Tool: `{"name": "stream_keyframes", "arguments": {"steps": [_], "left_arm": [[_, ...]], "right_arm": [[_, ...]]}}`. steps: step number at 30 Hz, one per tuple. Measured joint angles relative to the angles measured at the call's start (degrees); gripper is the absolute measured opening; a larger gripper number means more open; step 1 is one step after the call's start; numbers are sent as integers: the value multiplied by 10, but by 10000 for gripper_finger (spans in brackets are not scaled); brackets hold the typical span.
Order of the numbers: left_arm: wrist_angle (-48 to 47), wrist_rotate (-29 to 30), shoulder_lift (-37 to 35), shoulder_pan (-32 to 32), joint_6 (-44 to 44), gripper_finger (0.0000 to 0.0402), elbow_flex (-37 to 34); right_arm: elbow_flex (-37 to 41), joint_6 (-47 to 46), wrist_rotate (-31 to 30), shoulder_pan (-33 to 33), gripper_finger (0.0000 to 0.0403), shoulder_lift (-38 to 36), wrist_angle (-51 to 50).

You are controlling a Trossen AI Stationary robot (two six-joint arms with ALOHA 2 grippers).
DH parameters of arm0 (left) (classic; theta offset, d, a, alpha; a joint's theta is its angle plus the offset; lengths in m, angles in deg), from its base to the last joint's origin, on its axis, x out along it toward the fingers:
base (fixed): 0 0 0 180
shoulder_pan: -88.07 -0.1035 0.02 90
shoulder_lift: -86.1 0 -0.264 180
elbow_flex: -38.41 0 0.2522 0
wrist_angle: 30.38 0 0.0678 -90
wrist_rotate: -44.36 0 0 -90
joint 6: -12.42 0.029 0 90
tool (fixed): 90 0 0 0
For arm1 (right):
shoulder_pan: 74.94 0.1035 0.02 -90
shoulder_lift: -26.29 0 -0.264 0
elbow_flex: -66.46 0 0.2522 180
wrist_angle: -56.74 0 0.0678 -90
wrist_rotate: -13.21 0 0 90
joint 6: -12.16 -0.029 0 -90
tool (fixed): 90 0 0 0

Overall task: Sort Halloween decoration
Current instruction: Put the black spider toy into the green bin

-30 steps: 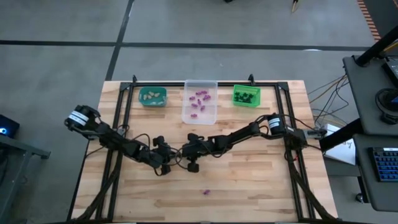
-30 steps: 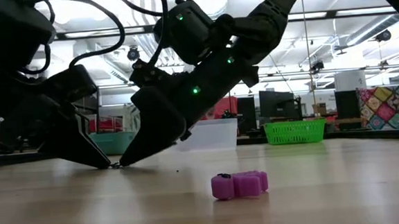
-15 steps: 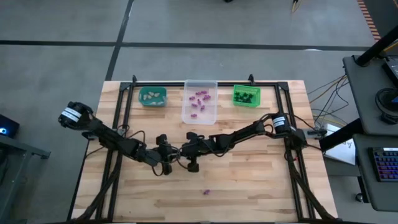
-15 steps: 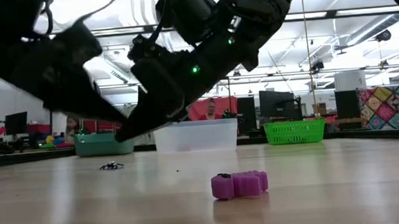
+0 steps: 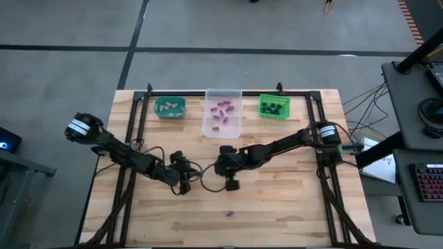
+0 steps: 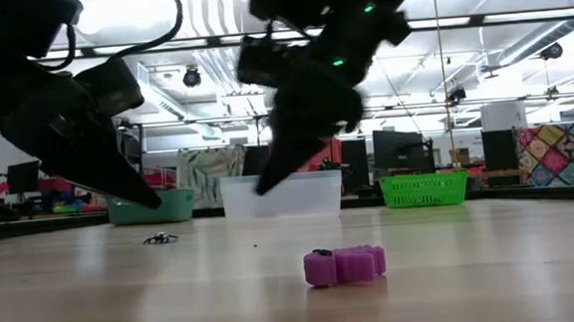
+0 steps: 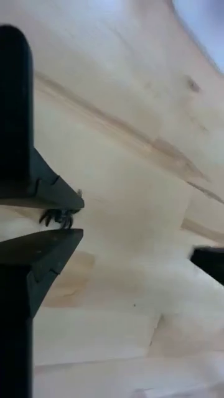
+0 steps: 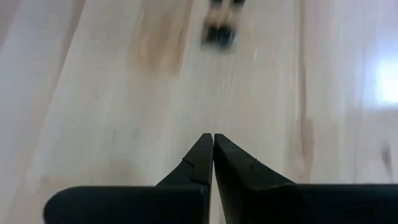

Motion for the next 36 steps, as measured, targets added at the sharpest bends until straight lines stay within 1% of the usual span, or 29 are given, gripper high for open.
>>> {"name": "stream_keyframes", "arguments": {"steps": [4, 7, 10, 13, 16, 18, 21, 26, 30, 36], "left_arm": [[-2, 8, 27, 0, 1, 68, 21], [-13, 7, 47, 0, -4, 91, 45], [-51, 8, 63, 0, -9, 115, 68], [-91, 9, 77, 0, -16, 135, 89], [-107, 9, 95, 0, -25, 150, 103], [-104, 9, 112, 0, -30, 158, 115], [-115, 11, 132, 1, -35, 166, 127], [-126, 32, 160, 4, -63, 171, 152], [-150, 53, 167, 10, -73, 171, 162], [-196, 49, 157, 15, -73, 171, 168]], "right_arm": [[42, 14, 0, 1, 9, -46, -34], [86, 20, 0, 1, 9, -86, -13], [137, 29, -1, 1, 9, -121, 58], [186, 39, 0, -1, 9, -147, 157], [225, 66, 0, -1, 9, -160, 241], [244, 82, 1, -1, 9, -166, 280], [256, 97, 1, -2, 9, -166, 322], [265, 98, 1, -7, 9, -164, 333], [270, 98, 1, -11, 9, -164, 337], [269, 86, 1, -13, 9, -164, 349]]}}
